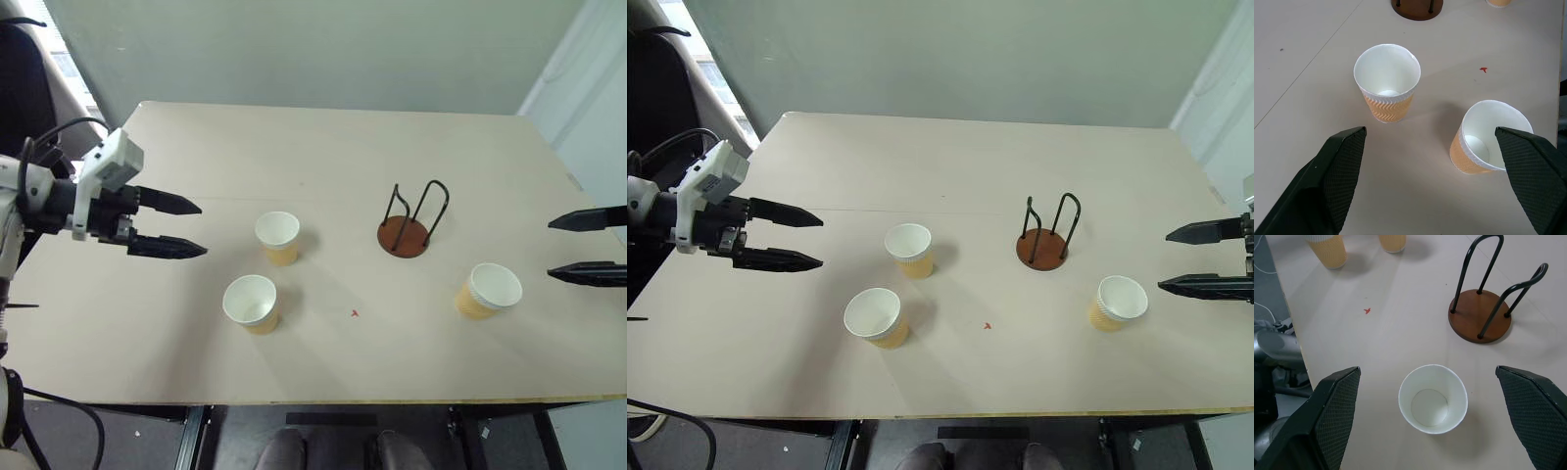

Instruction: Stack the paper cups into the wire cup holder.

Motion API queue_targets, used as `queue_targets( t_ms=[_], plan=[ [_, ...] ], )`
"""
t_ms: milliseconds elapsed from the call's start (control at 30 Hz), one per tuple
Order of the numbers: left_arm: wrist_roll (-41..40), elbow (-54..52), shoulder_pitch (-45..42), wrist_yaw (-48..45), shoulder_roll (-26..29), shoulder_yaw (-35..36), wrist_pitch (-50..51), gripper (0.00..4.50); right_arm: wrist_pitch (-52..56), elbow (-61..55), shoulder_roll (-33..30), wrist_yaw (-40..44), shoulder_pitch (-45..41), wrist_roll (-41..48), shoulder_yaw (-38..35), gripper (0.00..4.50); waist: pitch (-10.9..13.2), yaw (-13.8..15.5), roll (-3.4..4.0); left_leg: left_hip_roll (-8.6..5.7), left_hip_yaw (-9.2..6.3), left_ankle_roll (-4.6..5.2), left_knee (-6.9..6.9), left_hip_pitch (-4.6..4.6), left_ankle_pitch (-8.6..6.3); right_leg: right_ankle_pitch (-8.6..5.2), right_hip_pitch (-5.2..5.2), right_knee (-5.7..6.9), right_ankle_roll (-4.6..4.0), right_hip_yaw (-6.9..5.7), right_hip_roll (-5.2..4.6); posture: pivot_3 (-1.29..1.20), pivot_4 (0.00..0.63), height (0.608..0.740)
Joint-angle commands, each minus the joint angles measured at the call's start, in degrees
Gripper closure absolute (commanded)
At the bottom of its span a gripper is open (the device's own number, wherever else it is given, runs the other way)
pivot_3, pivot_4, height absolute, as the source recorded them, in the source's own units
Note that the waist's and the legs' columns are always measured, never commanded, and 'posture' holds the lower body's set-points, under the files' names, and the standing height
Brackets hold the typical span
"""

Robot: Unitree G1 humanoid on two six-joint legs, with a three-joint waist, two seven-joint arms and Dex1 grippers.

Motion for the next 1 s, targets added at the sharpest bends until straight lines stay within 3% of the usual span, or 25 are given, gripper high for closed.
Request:
queue_targets(
  t_ms=[33,333,433,533,700,1000],
  plan=[
    [0.0,-0.2,-0.1,-1.1,0.4,1.9,-0.8,0.00,0.4,-0.8,-0.4,-0.3,0.5,0.2,-3.9,0.02,0.0,0.0,0.00,0.00,0.00,0.00,0.00,0.00,0.00,0.00,0.00,0.00,0.00,0.00,0.00,0.00,0.150,0.740],
    [-0.3,-0.5,0.1,-1.1,0.4,2.2,-0.6,0.00,1.6,-1.8,0.7,-1.9,0.0,1.7,-5.1,0.02,0.0,0.0,0.00,0.00,0.00,0.00,0.01,0.01,0.00,0.00,0.00,0.00,0.00,0.00,0.00,0.00,0.150,0.740],
    [-0.3,-0.2,0.2,-0.7,0.0,2.3,-0.7,0.00,0.9,-3.1,6.1,-10.0,-7.6,2.1,-2.2,0.02,0.0,-0.1,0.01,-0.02,0.02,0.01,0.11,0.02,0.00,0.00,0.00,0.02,0.00,0.00,0.01,0.00,0.150,0.740],
    [-0.6,-1.2,1.2,0.3,-1.3,2.3,-0.3,0.00,7.1,-7.0,17.0,-25.3,-18.8,-1.7,7.6,0.02,0.0,-1.2,0.01,0.02,0.04,0.02,0.18,0.14,0.01,0.02,0.04,0.10,0.01,0.00,0.03,0.00,0.150,0.740],
    [-0.9,-2.5,2.2,0.7,-2.1,2.9,0.5,0.00,20.2,-9.1,27.1,-38.4,-29.0,-3.5,15.5,0.02,0.0,-1.5,0.03,0.11,-0.06,-0.03,0.24,0.11,0.06,0.06,0.02,0.16,0.01,-0.11,0.07,0.00,0.150,0.740],
    [-2.0,-6.1,6.2,2.3,-2.2,5.1,1.9,0.00,32.0,-9.3,38.7,-52.4,-35.6,-7.5,20.6,0.02,0.0,-0.9,0.02,0.11,-0.14,-0.04,0.16,-0.27,0.06,0.07,-0.24,0.01,0.00,-0.23,0.06,0.00,0.150,0.740]
  ],
)
